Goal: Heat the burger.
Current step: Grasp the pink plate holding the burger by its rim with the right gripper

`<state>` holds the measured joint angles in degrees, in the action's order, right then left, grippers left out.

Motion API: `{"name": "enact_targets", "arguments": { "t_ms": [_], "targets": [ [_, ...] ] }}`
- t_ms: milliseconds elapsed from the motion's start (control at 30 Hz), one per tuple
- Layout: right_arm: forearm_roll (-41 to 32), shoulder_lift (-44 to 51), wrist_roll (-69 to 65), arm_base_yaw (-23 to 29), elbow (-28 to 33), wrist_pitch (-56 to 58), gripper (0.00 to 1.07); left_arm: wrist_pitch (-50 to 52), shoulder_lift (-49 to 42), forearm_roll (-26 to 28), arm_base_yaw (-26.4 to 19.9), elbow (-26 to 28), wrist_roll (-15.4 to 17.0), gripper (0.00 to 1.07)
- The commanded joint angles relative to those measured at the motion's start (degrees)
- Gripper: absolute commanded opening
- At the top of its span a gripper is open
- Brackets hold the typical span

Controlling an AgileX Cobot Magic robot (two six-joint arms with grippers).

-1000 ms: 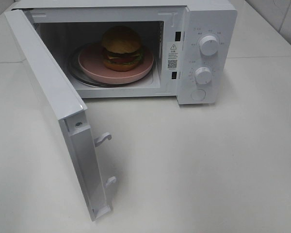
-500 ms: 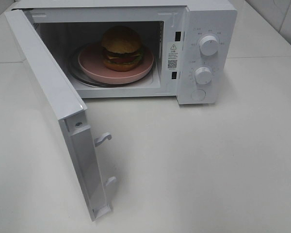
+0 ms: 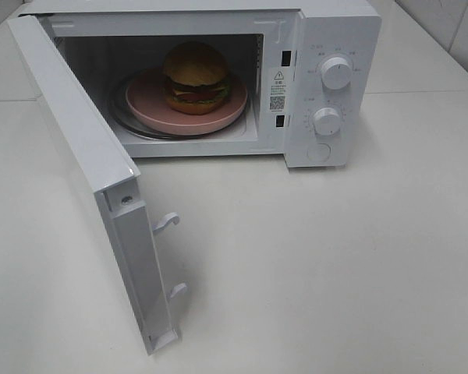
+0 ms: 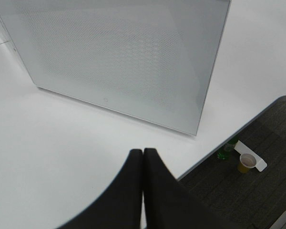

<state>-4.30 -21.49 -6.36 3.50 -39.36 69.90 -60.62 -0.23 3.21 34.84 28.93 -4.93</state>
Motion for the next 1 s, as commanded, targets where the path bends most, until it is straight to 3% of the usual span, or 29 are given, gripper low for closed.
{"name": "enact_targets", "arguments": {
  "t_ms": [33, 167, 633, 1000],
  "targets": [
    [1.66, 5.96, 0.46, -0.11, 4.47, -0.80, 0.17, 0.92, -1.26, -0.06, -0.17, -0.11, 0.00, 0.00],
    [2.18, 11.17, 0.63, -0.11, 7.73, -2.92, 0.18, 0.92, -1.26, -0.06, -0.17, -0.11, 0.00, 0.00],
    [5.84, 22.40, 1.49, -0.11, 8.37, -8.42, 0.19, 0.92, -1.26, -0.06, -0.17, -0.11, 0.00, 0.00],
    [5.67, 23.20, 1.49, -0.11, 10.49, -12.61, 0.21, 0.92, -1.26, 0.06, -0.17, -0.11, -0.06, 0.00]
  ]
}}
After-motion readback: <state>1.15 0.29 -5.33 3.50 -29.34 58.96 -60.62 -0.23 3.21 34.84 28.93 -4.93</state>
